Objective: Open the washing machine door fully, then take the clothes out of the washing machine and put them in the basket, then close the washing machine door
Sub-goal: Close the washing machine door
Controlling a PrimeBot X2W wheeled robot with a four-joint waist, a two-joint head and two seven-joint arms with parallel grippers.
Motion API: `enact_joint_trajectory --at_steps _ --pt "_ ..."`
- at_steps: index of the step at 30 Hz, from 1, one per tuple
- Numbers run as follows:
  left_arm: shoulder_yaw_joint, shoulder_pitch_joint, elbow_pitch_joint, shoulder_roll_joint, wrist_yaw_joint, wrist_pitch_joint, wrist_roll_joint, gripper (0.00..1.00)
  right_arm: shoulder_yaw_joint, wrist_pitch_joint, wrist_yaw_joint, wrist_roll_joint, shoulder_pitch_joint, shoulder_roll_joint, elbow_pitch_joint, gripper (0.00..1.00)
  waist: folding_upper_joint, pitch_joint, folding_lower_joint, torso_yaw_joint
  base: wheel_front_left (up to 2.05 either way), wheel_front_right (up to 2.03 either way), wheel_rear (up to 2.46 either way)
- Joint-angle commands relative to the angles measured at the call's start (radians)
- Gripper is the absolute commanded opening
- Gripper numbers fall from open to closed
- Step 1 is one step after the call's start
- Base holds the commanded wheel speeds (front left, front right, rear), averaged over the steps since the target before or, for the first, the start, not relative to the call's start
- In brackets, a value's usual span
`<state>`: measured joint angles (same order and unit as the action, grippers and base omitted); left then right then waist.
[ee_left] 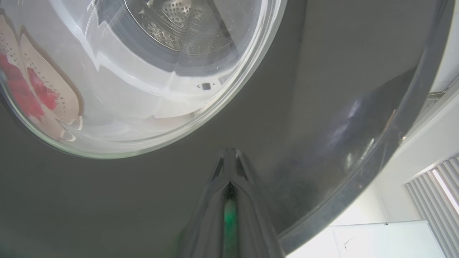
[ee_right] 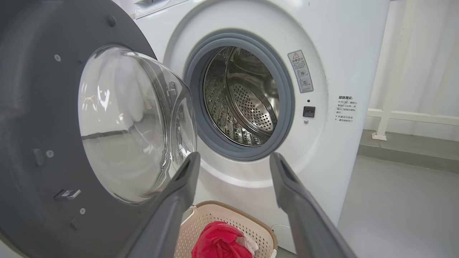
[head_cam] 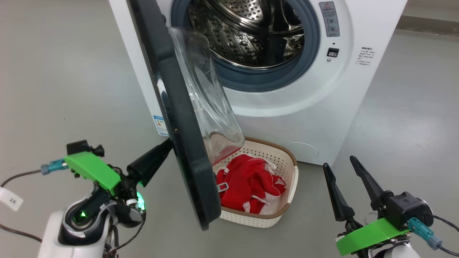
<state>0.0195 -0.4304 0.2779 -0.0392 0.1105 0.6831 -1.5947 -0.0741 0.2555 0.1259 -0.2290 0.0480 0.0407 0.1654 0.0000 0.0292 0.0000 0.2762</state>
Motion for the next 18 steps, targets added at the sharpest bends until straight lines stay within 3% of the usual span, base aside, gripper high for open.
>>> enact_joint_trajectory --at_steps 1,17,18 --pt "0.013 -0.025 -0.026 -0.011 -0.016 0.0 -0.012 0.0 -0.019 0.006 0.005 0.003 0.039 0.009 -0.021 1.0 0.0 -0.003 0.0 -0.006 0.0 0.0 0.0" --pt "0.008 -0.002 -0.029 -0.011 -0.039 -0.034 -0.044 0.0 -0.019 0.006 0.005 0.0 0.022 0.009 -0.018 1.0 0.0 -0.025 0.0 -0.038 0.0 0.0 0.0" --pt "0.011 0.004 -0.033 -0.011 -0.042 -0.041 -0.04 0.08 -0.02 0.006 0.005 -0.001 0.02 0.009 -0.018 1.0 0.0 -0.027 0.0 -0.037 0.0 0.0 0.0"
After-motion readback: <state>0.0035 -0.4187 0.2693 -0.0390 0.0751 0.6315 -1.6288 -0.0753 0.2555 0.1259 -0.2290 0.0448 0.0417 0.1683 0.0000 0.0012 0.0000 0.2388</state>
